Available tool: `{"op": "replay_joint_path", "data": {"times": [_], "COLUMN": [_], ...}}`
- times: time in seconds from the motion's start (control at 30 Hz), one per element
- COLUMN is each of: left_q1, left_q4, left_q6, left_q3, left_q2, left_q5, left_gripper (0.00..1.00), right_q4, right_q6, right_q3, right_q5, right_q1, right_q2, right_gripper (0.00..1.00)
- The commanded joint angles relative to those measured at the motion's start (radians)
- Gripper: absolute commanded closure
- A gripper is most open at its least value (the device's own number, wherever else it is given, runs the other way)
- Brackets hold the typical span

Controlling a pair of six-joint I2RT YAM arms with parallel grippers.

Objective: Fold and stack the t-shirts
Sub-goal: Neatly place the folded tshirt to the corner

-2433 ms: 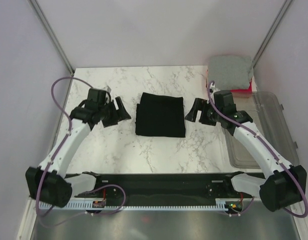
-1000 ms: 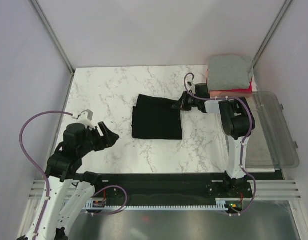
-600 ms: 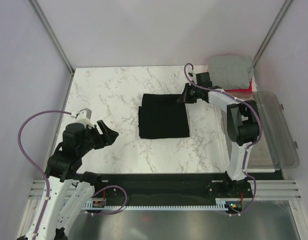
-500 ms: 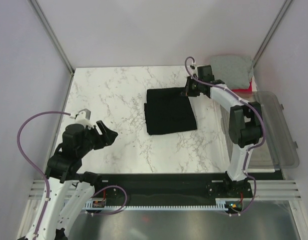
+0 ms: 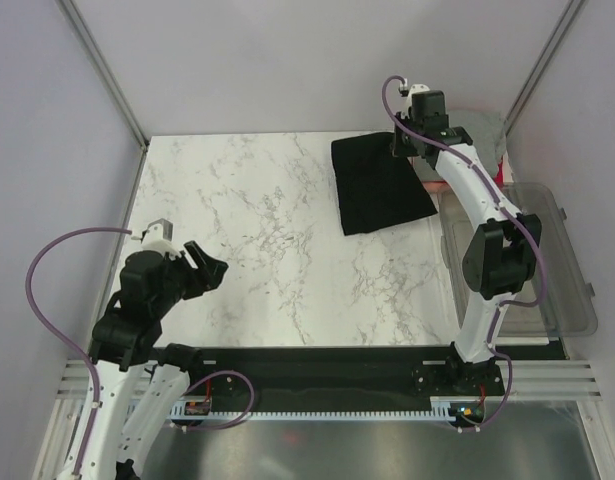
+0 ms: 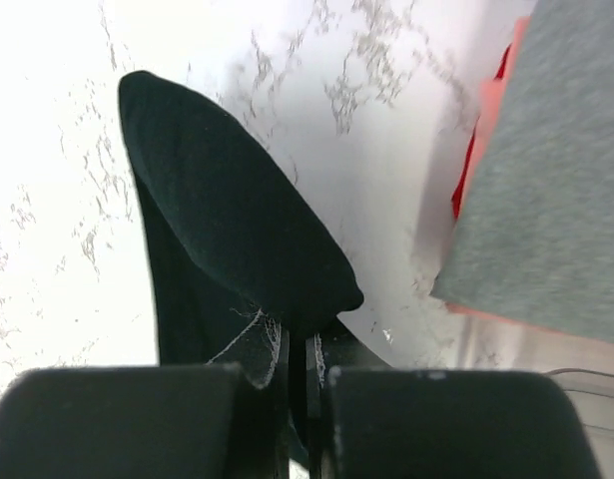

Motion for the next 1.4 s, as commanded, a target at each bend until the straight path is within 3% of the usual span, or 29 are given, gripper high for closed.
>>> {"op": "replay_joint_path", "data": {"times": [0.0, 0.6, 1.37], "left_q1": [0.027, 0.029, 0.029], "left_q4": [0.038, 0.031, 0.022], "left_q6": [0.005, 0.002, -0.003], "left_q3": [-0.004, 0.000, 0.003], "left_q2": [0.006, 0.034, 0.067], "left_q5": [-0.015, -0.027, -0.039], "left_gripper": [0.30, 0.32, 0.34], "right_q4": [-0.038, -0.170, -0.164], "right_q6": [-0.053, -0.075, -0.003], "right_q3": [0.130, 0.489, 0.603], "right_q5": [0.054, 0.003, -0.110], "right_q1": [-0.009, -0.105, -0.285], "right_q2": [-0.039, -0.025, 0.061], "right_gripper": [1.00, 1.00, 1.00]}}
